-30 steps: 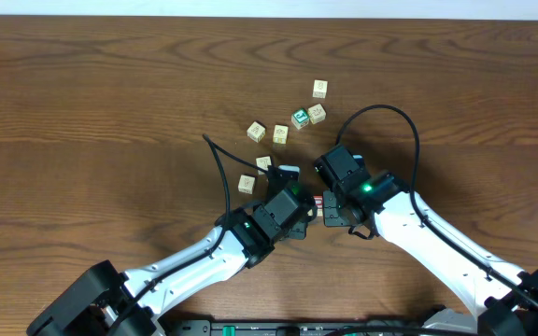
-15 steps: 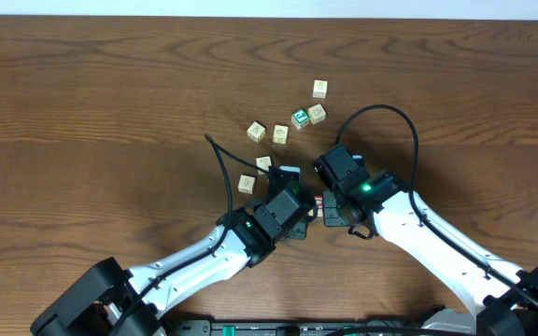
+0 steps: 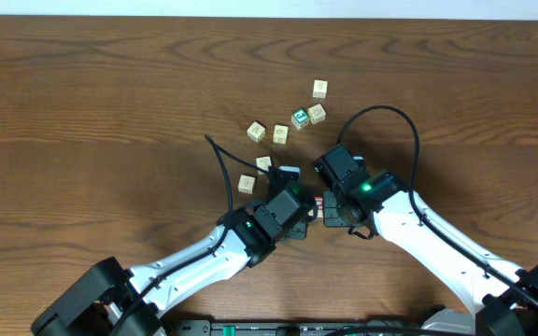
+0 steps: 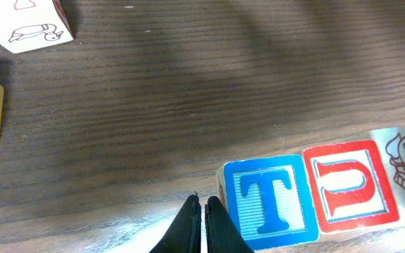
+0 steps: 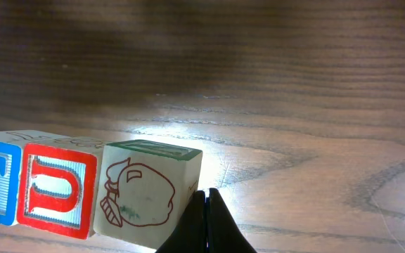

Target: Lift 3 blocks

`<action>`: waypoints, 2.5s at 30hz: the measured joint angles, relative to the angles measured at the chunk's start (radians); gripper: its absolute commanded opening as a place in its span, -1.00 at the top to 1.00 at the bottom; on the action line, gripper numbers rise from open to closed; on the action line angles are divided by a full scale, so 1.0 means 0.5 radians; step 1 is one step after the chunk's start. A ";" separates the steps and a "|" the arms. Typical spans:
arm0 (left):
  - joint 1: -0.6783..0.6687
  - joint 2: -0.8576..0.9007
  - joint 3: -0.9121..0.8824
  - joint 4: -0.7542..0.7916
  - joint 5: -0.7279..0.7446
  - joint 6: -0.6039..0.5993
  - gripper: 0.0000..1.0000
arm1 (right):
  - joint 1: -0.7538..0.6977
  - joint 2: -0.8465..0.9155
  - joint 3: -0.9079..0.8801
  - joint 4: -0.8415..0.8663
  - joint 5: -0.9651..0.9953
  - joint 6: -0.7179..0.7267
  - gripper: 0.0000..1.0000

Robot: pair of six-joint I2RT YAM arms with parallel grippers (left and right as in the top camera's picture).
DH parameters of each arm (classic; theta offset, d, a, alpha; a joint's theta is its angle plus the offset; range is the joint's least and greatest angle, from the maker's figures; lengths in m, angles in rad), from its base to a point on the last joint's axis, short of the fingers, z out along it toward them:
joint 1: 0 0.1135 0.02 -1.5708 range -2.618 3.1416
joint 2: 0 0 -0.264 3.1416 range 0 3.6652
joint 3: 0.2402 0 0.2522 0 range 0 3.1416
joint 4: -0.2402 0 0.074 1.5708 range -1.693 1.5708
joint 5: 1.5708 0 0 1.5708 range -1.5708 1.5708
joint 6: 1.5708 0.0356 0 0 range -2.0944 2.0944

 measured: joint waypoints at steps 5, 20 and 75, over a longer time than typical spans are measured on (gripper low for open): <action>0.000 0.000 0.000 0.022 0.002 -0.022 0.86 | -0.037 0.001 -0.001 0.002 -0.033 0.005 0.97; 0.000 0.000 0.000 0.033 -0.001 -0.037 0.86 | -0.064 0.005 -0.002 0.011 -0.065 0.043 0.97; -0.010 0.080 -0.050 0.095 -0.014 -0.041 0.85 | -0.101 0.067 -0.147 0.214 -0.175 0.047 0.97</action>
